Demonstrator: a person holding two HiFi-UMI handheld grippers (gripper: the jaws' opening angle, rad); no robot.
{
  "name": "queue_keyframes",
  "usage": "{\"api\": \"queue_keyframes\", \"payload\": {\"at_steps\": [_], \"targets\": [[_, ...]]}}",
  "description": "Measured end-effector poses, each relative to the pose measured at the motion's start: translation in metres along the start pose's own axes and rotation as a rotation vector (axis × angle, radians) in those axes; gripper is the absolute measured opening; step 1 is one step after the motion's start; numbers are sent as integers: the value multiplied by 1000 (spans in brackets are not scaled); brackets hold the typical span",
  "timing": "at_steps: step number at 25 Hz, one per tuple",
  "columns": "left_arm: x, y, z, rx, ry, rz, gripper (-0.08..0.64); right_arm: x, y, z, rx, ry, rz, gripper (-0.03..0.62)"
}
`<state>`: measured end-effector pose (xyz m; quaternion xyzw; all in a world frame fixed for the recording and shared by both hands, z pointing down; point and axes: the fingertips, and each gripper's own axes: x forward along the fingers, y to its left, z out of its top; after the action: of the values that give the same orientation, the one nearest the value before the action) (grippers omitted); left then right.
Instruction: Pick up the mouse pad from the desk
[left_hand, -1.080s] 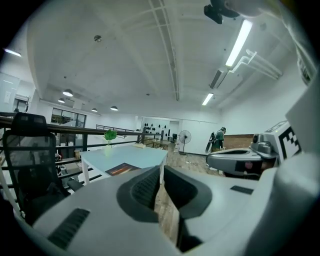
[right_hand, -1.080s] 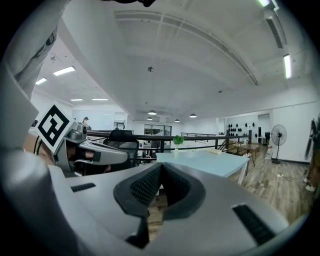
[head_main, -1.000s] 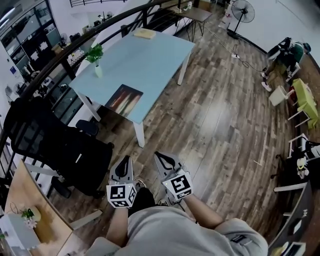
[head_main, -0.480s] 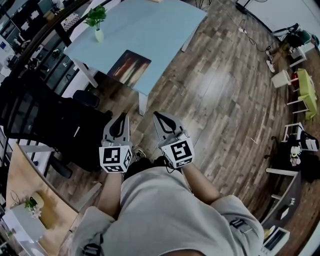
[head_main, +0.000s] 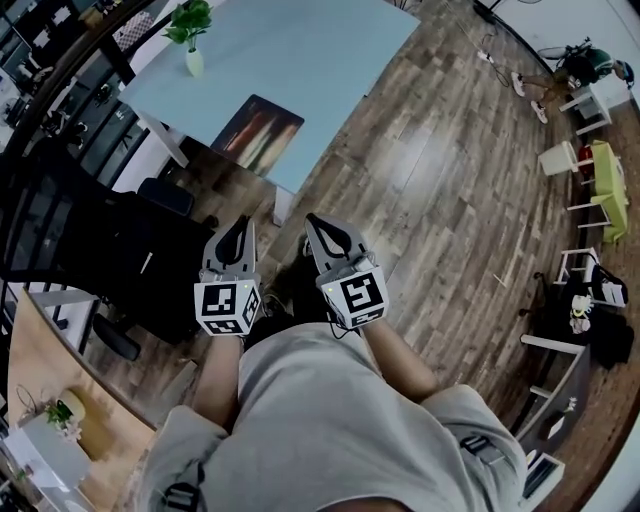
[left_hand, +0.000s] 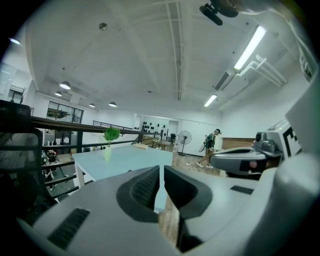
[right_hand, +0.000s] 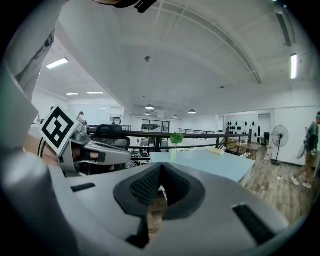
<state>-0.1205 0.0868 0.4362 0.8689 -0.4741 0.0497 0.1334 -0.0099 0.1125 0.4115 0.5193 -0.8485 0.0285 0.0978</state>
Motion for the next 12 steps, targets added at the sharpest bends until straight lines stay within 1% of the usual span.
{"api": "queue_keyframes", "payload": {"at_steps": [6,12], "targets": [[40,13,12,8,-7,32,41,39,-30,9,-15,-18,45,5],[92,31,22,31,15,84,41,84,-71,11,-19,-27,105,5]]}}
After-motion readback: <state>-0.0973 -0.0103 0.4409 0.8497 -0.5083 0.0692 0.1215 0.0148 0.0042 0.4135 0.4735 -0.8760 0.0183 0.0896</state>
